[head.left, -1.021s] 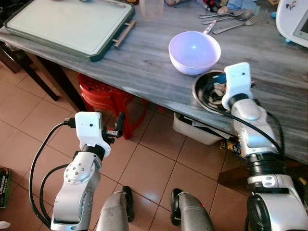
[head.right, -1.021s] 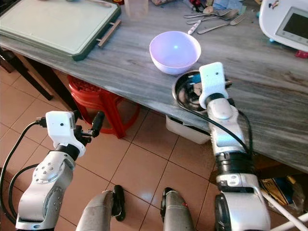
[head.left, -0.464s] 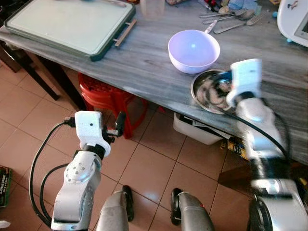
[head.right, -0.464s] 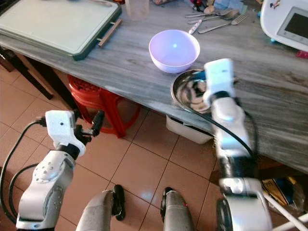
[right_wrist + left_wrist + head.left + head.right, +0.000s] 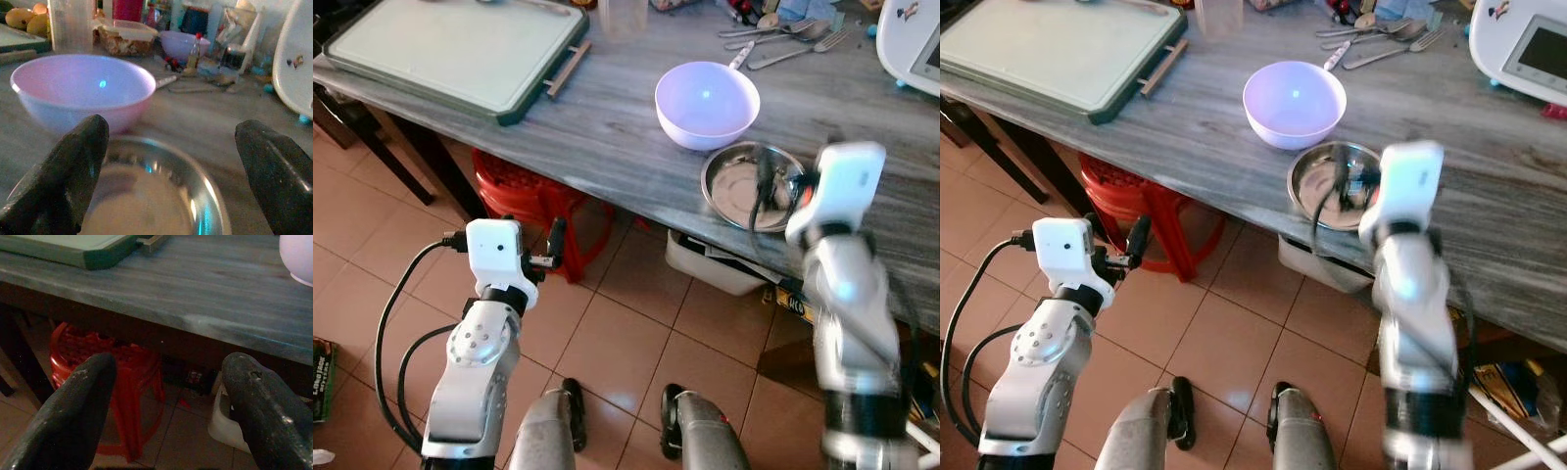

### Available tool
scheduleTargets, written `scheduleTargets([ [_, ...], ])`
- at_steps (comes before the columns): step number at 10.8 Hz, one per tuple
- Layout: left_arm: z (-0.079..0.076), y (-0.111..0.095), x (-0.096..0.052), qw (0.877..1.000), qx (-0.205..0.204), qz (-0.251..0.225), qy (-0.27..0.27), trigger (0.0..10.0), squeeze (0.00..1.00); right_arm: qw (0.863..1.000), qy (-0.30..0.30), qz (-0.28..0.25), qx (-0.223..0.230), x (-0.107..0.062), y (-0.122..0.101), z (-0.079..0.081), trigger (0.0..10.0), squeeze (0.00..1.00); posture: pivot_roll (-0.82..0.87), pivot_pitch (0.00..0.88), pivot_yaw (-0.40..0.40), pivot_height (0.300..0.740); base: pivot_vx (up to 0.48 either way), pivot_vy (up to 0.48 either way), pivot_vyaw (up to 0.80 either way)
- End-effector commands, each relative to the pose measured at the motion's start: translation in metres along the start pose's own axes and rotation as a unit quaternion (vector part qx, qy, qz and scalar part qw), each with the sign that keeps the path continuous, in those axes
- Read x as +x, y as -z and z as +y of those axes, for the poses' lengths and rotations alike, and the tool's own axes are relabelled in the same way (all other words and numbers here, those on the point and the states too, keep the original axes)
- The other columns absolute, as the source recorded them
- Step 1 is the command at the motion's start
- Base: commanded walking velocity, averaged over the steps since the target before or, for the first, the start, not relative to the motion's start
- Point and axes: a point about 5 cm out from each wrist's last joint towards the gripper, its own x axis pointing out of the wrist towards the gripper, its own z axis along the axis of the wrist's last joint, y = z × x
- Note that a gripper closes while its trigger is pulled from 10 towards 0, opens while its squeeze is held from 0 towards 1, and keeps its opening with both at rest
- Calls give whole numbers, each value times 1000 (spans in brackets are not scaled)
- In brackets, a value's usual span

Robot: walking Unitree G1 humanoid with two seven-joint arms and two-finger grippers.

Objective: Setting the table

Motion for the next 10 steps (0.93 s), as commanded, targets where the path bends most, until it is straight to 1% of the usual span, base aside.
scheduleTargets([
  [1,3,4,0,1000,4,6,-10,10000,0,1000,-3,-3,6,-11,-1,4,10000,0,-41,165,32,740,0,0,0],
  [3,7,8,4,1000,9,7,-19,10000,0,1000,17,23,10,-25,10,3,10000,0,-51,136,37,740,0,0,0],
  [4,7,11,4,1000,6,9,-23,10000,0,999,22,32,25,-29,15,4,10000,0,-55,125,41,740,0,0,0],
  [5,7,13,4,1000,4,10,-25,10000,0,999,25,31,28,-31,15,4,10000,0,-58,118,42,740,-274,0,0],
  [8,8,11,9,1000,4,3,-27,10000,0,999,18,30,26,-27,14,7,10000,0,-58,109,36,740,-289,0,0],
  [10,8,12,8,1000,4,3,-30,10000,0,999,17,35,10,-28,17,5,10000,0,-56,108,33,740,-321,0,0],
])
